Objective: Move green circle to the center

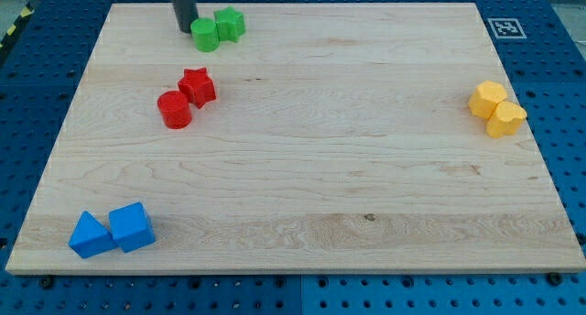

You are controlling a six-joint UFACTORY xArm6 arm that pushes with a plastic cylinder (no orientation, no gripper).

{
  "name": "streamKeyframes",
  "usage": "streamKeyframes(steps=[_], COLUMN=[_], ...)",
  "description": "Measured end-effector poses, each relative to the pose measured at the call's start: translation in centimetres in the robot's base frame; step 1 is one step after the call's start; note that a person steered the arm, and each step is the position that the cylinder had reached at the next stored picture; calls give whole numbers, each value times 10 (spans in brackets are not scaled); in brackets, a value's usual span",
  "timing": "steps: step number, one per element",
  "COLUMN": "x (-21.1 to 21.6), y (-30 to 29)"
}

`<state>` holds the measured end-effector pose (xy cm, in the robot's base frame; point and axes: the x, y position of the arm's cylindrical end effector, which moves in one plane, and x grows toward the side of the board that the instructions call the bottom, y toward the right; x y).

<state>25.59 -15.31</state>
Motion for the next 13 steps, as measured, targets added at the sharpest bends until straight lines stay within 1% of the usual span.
streamKeyframes(steps=[1, 2, 4, 5, 6, 7, 8, 9, 10, 11, 13], x=[2, 7, 35, 35, 31, 48, 74, 91, 95, 91, 14], y=[22, 57, 65, 60, 15, -4, 43, 83, 89, 88, 38])
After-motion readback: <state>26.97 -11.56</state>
